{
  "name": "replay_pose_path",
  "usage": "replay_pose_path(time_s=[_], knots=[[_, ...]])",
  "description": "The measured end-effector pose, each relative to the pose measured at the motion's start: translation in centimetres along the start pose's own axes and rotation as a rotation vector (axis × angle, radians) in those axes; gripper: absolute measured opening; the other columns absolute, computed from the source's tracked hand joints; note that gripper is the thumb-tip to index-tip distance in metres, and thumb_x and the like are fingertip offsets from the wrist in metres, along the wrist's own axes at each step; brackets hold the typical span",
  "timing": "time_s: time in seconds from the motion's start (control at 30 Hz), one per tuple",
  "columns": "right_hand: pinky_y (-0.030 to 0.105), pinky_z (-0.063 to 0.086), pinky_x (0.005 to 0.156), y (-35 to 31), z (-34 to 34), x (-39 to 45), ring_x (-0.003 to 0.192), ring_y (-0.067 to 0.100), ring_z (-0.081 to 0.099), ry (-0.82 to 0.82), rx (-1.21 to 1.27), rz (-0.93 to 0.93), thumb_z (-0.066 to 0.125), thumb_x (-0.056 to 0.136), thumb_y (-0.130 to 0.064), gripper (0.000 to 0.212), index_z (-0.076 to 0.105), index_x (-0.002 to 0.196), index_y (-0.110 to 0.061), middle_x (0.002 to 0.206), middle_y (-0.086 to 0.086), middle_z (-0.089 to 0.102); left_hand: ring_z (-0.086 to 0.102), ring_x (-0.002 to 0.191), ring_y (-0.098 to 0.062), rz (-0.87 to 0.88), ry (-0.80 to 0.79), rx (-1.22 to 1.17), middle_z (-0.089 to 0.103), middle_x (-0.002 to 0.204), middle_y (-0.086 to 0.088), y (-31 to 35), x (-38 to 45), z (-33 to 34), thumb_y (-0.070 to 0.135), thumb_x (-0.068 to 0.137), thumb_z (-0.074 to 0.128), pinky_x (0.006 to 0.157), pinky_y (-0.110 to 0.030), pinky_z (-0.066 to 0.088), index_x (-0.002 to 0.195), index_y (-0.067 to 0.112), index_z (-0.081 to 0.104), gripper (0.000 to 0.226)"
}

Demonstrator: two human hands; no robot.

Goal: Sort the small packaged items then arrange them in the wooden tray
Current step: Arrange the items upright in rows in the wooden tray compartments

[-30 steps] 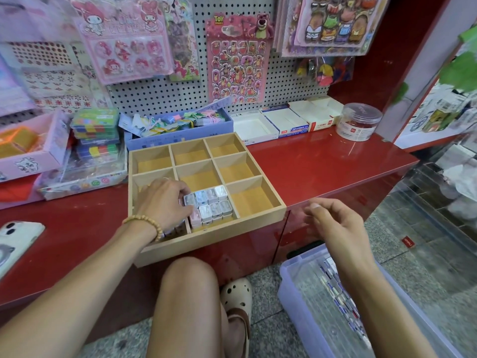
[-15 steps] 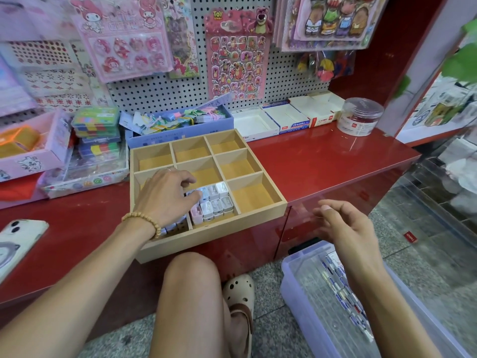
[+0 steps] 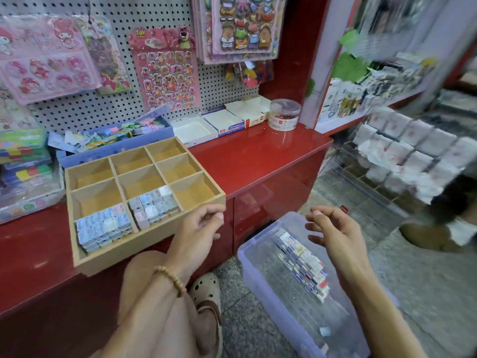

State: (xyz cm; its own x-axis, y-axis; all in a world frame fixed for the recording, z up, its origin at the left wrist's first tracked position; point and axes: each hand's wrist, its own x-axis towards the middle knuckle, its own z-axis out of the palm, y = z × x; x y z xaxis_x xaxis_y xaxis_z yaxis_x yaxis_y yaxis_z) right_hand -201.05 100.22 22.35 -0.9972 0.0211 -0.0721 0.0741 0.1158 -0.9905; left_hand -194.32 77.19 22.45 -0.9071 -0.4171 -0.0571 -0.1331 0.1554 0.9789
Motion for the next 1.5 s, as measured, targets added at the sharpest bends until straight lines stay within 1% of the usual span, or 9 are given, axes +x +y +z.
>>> replay_pose_path(time_s=[0.43, 0.53, 0.63, 0.8, 1.0, 1.1, 1.27, 1.37, 1.5], knots=[[0.040, 0.049, 0.074, 13.7, -14.2, -2.5, 0.079, 0.030, 0.063, 0.297, -0.184, 0.274, 0.055, 0.100, -0.016, 0.017, 0.065, 0.086, -0.011, 0.082, 0.014, 0.065, 0.063, 0.093, -0.014, -0.122, -0.420, 0.257, 0.065, 0.090, 0.009, -7.8, -0.8, 14.0, 0.015, 0.095, 0.058, 0.088, -0.037, 0.052, 0.098, 0.025, 0.066, 0.013], [0.038, 0.046, 0.066, 18.0, -16.1, -2.8, 0.076, 0.043, 0.059, 0.372, -0.240, 0.379, 0.056, 0.097, -0.014, 0.023, 0.062, 0.086, 0.004, 0.082, 0.029, 0.063, 0.062, 0.095, -0.009, -0.091, -0.569, 0.377, 0.066, 0.095, 0.012, -10.3, -0.2, 17.8, 0.019, 0.095, 0.059, 0.084, -0.019, 0.050, 0.097, 0.028, 0.064, 0.011], [0.034, 0.047, 0.069, 21.3, -16.9, -2.5, 0.081, 0.025, 0.063, 0.450, -0.345, 0.457, 0.058, 0.095, -0.023, 0.014, 0.065, 0.091, -0.011, 0.082, 0.004, 0.069, 0.057, 0.086, 0.002, -0.034, -0.716, 0.516, 0.064, 0.097, 0.010, -11.9, 0.5, 21.9, 0.019, 0.095, 0.059, 0.070, -0.001, 0.040, 0.106, 0.022, 0.063, 0.012], [0.045, 0.044, 0.100, 26.8, -17.7, -0.2, 0.120, 0.031, 0.051, 0.510, -0.603, 0.484, 0.056, 0.097, -0.038, 0.044, 0.056, 0.130, -0.009, 0.130, 0.013, 0.054, 0.060, 0.093, -0.013, 0.075, -0.904, 0.643, 0.060, 0.096, 0.005, -15.6, 2.6, 28.2, 0.016, 0.094, 0.060, 0.088, -0.026, 0.048, 0.113, 0.013, 0.065, 0.020], [0.045, 0.041, 0.091, 31.8, -15.9, 1.9, 0.106, 0.037, 0.052, 0.515, -0.663, 0.489, 0.049, 0.083, -0.040, 0.053, 0.055, 0.122, -0.006, 0.110, 0.015, 0.058, 0.061, 0.103, -0.019, 0.180, -1.283, 0.900, 0.063, 0.115, -0.006, -24.5, 5.7, 33.9, 0.020, 0.091, 0.064, 0.090, -0.025, 0.046, 0.124, 0.013, 0.059, 0.034], [0.044, 0.040, 0.087, 32.5, -15.6, 2.2, 0.101, 0.034, 0.051, 0.590, -0.642, 0.468, 0.055, 0.078, -0.028, 0.050, 0.056, 0.123, -0.006, 0.104, 0.014, 0.059, 0.052, 0.120, -0.022, 0.355, -1.548, 0.946, 0.056, 0.129, -0.006, -28.6, 6.2, 36.9, 0.024, 0.085, 0.069, 0.098, -0.022, 0.034, 0.131, 0.014, 0.055, 0.049], [0.041, 0.043, 0.087, 33.1, -15.4, 2.0, 0.099, 0.023, 0.051, 0.669, -0.596, 0.405, 0.064, 0.078, -0.016, 0.045, 0.058, 0.122, -0.011, 0.101, 0.000, 0.056, 0.046, 0.125, -0.035, 1.048, -1.907, 1.055, 0.053, 0.132, -0.011, -35.0, 6.4, 40.6, 0.057, 0.071, 0.063, 0.101, -0.045, 0.043, 0.127, 0.021, 0.055, 0.067], [0.034, 0.041, 0.090, 33.4, -15.3, 2.0, 0.104, 0.016, 0.048, 0.692, -0.587, 0.409, 0.066, 0.080, -0.014, 0.048, 0.055, 0.127, -0.014, 0.106, -0.005, 0.053, 0.045, 0.128, -0.035, 1.237, -2.077, 1.070, 0.055, 0.133, -0.010, -37.1, 6.0, 40.8, 0.067, 0.072, 0.042, 0.101, -0.045, 0.043, 0.129, 0.024, 0.056, 0.073], [0.033, 0.041, 0.093, 33.6, -15.1, 1.8, 0.107, 0.015, 0.049, 0.698, -0.588, 0.419, 0.063, 0.082, -0.021, 0.048, 0.054, 0.129, -0.017, 0.111, -0.003, 0.056, 0.057, 0.112, -0.036, 1.391, -2.094, 0.931, 0.062, 0.118, -0.013, -39.4, 6.0, 39.2, 0.059, 0.076, 0.059, 0.089, -0.042, 0.052, 0.122, 0.020, 0.059, 0.061]])
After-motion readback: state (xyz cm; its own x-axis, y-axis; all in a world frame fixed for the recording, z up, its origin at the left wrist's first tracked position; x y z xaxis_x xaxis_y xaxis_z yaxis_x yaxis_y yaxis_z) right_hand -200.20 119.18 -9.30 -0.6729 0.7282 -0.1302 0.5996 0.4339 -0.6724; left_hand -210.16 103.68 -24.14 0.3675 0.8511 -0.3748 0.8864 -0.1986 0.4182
